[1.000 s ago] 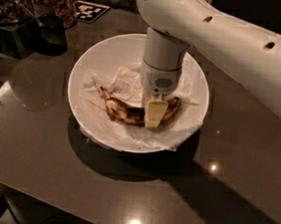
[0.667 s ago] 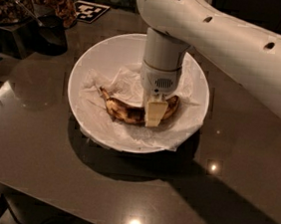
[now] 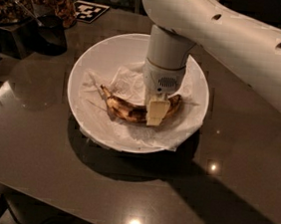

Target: Pick banana from white bowl

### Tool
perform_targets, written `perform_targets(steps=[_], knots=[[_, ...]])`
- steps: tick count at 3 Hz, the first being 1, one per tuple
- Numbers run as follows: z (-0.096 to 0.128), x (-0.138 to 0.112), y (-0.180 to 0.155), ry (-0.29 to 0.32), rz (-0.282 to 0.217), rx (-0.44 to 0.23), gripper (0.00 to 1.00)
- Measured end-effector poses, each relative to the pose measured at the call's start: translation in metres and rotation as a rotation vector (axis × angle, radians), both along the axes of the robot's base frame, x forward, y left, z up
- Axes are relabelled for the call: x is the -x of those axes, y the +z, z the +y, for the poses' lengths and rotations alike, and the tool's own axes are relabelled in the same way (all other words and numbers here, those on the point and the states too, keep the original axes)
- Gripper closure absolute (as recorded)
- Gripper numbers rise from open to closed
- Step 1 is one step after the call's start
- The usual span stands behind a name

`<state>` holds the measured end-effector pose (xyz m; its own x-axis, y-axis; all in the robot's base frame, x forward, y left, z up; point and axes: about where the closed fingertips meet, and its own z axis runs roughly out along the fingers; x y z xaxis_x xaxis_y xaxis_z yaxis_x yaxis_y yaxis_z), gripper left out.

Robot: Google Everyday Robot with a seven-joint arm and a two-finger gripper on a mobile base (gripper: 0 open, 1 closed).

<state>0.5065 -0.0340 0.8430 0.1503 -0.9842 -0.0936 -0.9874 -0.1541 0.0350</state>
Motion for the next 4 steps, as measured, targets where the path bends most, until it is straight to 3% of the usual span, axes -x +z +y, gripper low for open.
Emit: perform_targets(steps=[2, 4], knots=[[-0.004, 0.021, 0.043, 0.037, -0.065, -0.084, 1.0], [-0.023, 0.07, 0.099, 0.061, -0.106, -0.103, 1.0]])
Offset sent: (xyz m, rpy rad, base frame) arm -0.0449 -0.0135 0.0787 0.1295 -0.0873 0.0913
